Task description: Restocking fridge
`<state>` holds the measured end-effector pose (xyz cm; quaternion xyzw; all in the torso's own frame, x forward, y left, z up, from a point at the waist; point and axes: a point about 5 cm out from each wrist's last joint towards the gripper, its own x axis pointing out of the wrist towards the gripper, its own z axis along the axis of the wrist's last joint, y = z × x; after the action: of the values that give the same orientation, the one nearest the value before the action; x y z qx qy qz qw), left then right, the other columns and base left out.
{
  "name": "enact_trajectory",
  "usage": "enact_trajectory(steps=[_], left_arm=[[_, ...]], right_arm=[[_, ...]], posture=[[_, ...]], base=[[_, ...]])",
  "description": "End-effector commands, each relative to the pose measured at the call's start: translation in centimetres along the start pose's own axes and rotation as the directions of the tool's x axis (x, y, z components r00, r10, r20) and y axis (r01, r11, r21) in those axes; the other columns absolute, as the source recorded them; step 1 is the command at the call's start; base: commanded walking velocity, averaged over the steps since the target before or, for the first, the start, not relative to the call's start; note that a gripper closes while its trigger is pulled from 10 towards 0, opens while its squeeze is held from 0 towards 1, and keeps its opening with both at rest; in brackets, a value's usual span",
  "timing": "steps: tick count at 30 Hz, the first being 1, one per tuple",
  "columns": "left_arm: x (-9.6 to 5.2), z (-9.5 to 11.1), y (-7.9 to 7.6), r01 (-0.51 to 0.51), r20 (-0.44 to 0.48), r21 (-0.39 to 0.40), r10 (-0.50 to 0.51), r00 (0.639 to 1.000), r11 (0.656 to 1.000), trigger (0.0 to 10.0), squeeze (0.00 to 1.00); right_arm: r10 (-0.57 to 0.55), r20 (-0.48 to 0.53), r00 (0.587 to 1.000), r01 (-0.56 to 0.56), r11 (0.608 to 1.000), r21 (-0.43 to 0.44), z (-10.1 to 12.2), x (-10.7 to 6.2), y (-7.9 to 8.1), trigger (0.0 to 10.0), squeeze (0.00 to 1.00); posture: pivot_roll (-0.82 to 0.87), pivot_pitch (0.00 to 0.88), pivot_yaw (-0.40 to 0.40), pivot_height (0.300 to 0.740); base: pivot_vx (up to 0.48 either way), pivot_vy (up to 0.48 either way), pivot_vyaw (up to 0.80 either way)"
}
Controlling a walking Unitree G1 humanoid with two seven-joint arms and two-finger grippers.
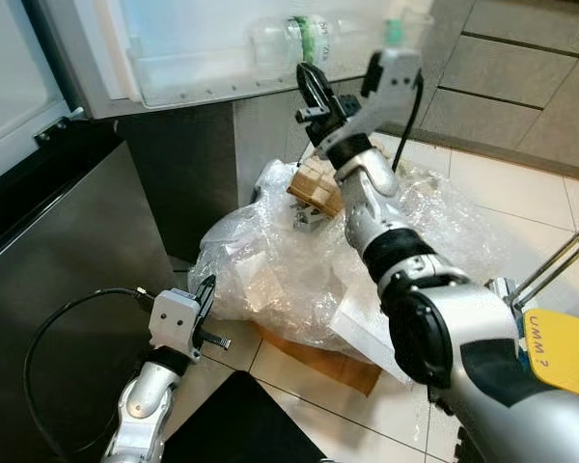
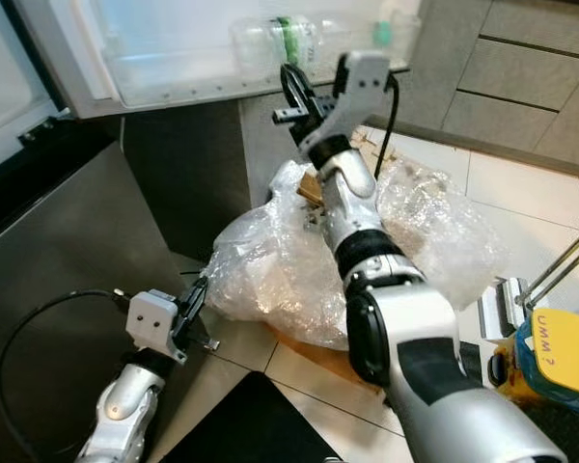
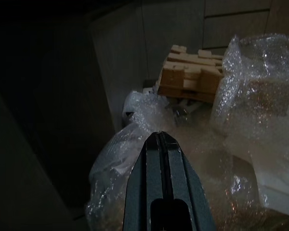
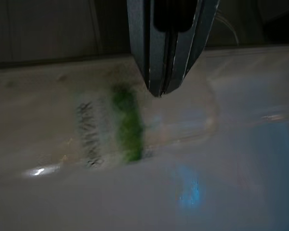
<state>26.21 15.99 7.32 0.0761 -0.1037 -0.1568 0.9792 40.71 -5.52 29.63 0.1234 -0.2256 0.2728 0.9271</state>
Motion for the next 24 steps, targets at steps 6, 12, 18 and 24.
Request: enact_trajectory(steps=[6, 12, 18, 24], left_arm=[[0.1, -0.1, 0.2, 0.023, -0.031, 0.014, -0.022, 0.999, 1.000, 10.0, 0.00], [-0.4, -0.8, -0.6, 0.041, -0.072, -0.016, -0.042, 0.997, 0.999, 10.0, 0.00], [-0.9, -1.5, -1.7, 0.083, -0.101, -0.025, -0.085, 0.991, 0.996, 10.0, 0.00], [-0.5, -1.3, -2.3, 0.101, -0.090, -0.033, -0.104, 0.991, 0.994, 10.0, 0.00]], right_arm=[[-0.036, -0.480, 0.877, -0.039, 0.988, -0.146, -5.3, -1.5, 0.3, 10.0, 0.00], [0.069, -0.701, 0.710, -0.178, 0.980, -0.084, -12.0, -7.8, 0.4, 10.0, 0.00], [0.092, -0.783, 0.615, -0.138, 0.990, 0.008, -17.5, -16.3, 0.7, 10.0, 0.00], [-0.024, -0.559, 0.829, 0.058, 0.997, 0.044, -16.9, -19.8, -0.7, 10.0, 0.00]], posture=[[-0.02, 0.142, -0.038, 0.740], [-0.04, 0.136, -0.036, 0.740], [-0.07, 0.134, -0.020, 0.740], [-0.09, 0.135, -0.005, 0.740]], base=[[0.000, 0.000, 0.00], [0.000, 0.000, 0.00], [0.000, 0.000, 0.00], [0.000, 0.000, 0.00]])
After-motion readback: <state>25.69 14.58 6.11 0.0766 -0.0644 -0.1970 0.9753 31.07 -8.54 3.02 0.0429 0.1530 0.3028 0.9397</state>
